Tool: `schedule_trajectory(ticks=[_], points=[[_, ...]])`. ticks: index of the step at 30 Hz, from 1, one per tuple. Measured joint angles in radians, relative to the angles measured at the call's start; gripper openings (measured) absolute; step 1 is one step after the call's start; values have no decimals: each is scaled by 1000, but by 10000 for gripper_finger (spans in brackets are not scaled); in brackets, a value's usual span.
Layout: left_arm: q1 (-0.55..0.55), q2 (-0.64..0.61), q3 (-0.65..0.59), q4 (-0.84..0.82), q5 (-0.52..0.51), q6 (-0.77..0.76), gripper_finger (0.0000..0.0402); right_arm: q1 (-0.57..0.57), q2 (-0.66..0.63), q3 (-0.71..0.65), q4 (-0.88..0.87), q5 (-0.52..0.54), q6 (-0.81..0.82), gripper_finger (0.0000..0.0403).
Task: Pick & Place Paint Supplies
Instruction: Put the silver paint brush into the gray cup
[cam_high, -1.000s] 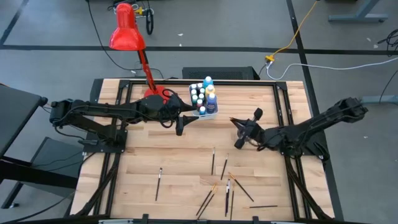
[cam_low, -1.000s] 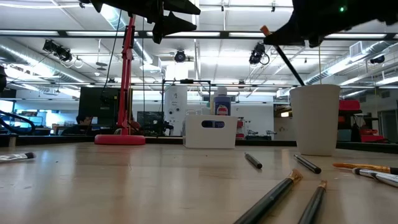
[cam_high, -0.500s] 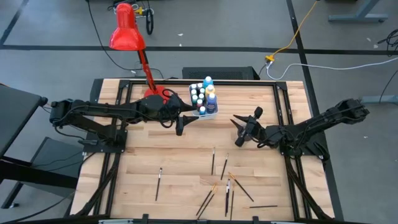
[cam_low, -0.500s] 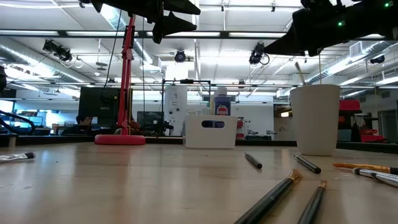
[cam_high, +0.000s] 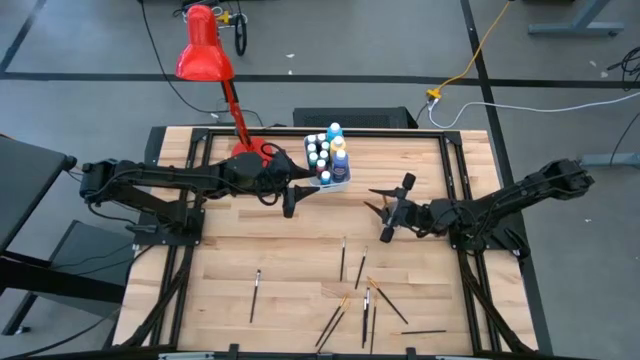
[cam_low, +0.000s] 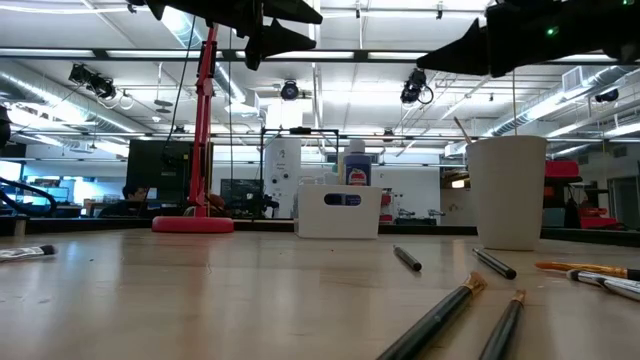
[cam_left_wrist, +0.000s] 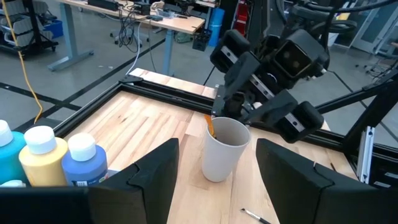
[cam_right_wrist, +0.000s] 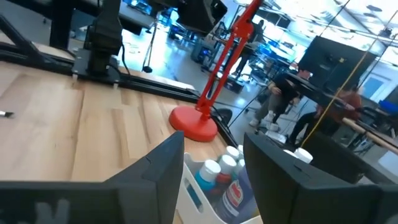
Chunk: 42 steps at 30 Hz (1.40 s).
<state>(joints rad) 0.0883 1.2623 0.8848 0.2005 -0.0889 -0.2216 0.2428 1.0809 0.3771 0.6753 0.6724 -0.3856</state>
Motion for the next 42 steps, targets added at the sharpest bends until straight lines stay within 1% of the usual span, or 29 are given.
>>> schedule_trajectory(ticks=[3, 8, 12, 20, 23, 26, 28, 31, 36, 39, 42], points=[[0, 0, 0, 3, -7, 3, 224, -5, 0, 0, 1, -7, -18, 169], [0, 0, 0, 36, -7, 61, 224, -6, 0, 0, 14, -7, -24, 169], [0, 0, 0, 29, -10, 52, 224, -6, 0, 0, 18, -8, -24, 169], [0, 0, 0, 9, -133, 47, 224, -6, 0, 0, 17, -8, -19, 169], [0, 0, 0, -51, -173, 40, 224, -6, 0, 0, 17, -8, -19, 169], [-2, 0, 0, -156, -199, -40, 224, -6, 0, 0, 16, -8, -20, 169], [-18, 0, 0, -219, -224, -62, 224, -6, 0, 0, 16, -8, -20, 169], [-72, 0, 0, -327, -322, -133, 224, -7, 0, 0, 16, -8, -20, 169], [-214, 0, 0, -463, -521, -310, 224, -18, 0, 0, 14, -10, -20, 169], [-317, 1, 0, -552, -607, -457, 224, -20, 0, 0, 1, -10, -17, 169], [-421, 38, 1, -633, -712, -619, 224, -20, 0, 0, -3, -10, -17, 169]])
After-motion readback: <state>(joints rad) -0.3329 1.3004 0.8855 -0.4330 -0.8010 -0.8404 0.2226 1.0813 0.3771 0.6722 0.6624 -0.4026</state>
